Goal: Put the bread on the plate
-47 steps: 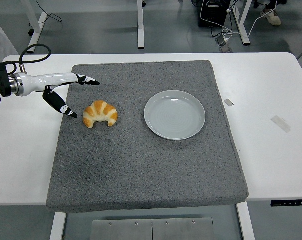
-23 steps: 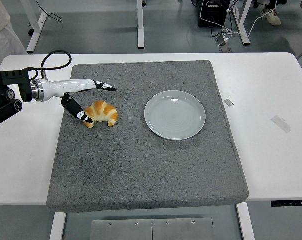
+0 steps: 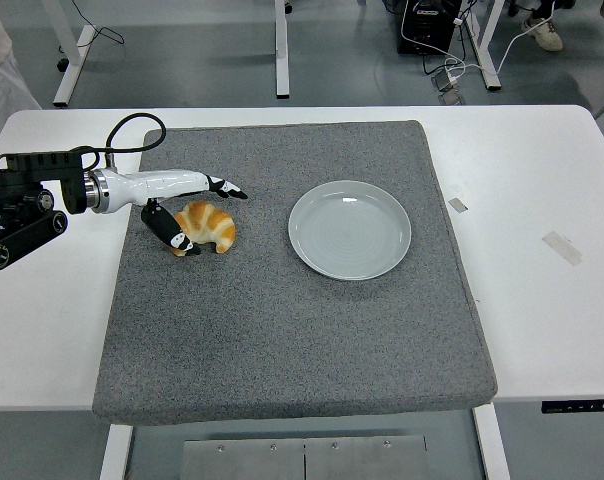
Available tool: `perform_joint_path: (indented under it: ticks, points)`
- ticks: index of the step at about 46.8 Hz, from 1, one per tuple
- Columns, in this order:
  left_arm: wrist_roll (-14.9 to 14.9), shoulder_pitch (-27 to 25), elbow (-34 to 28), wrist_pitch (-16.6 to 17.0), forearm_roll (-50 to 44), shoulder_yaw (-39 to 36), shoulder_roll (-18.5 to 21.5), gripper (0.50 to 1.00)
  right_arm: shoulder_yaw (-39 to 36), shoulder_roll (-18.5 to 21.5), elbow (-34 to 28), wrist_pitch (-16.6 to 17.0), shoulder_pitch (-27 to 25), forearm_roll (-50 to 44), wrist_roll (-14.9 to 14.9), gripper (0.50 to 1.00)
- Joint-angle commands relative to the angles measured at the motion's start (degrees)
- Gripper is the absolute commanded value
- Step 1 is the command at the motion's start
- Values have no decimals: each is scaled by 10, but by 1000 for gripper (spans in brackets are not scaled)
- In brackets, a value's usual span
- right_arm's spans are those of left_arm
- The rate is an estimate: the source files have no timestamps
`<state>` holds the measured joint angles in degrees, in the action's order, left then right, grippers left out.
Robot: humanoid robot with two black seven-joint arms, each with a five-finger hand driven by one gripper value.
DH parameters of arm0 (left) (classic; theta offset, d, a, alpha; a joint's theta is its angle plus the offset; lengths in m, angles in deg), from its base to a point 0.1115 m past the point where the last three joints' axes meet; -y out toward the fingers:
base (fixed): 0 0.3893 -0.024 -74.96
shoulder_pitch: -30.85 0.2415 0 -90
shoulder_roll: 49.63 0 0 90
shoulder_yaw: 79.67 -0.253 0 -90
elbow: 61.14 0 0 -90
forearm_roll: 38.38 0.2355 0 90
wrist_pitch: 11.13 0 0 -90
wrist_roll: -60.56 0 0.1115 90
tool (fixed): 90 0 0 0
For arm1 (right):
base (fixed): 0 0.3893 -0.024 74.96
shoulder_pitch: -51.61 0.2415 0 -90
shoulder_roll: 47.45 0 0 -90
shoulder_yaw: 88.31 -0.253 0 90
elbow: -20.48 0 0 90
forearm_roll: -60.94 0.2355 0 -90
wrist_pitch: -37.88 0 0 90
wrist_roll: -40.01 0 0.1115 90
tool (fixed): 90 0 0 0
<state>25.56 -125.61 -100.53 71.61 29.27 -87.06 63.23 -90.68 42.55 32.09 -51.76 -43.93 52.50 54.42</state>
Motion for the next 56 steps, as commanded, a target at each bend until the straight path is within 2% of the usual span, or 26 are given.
perform_joint_path:
  ticks: [1, 13, 19, 26, 32, 40, 56]
  points:
    - [0, -1, 3, 8, 0, -5, -1, 872, 0, 0, 0, 0, 0, 0, -1, 1000]
    - [0, -3, 10, 29, -1, -32, -5, 848, 0, 0, 0, 0, 0, 0, 0, 1000]
    - [0, -1, 19, 34, -1, -32, -12, 816, 0, 0, 0, 0, 0, 0, 0, 1000]
    - [0, 1, 27, 37, 0, -33, -23, 742, 1, 0, 0, 0, 0, 0, -1, 1000]
    - [0, -1, 52, 44, -1, -60, -37, 634, 1, 0, -1, 0, 0, 0, 0, 1000]
    - [0, -3, 70, 50, -7, -70, -49, 534, 1, 0, -1, 0, 0, 0, 0, 1000]
    - [0, -17, 70, 50, -34, -65, -49, 517, 1, 0, 0, 0, 0, 0, 0, 1000]
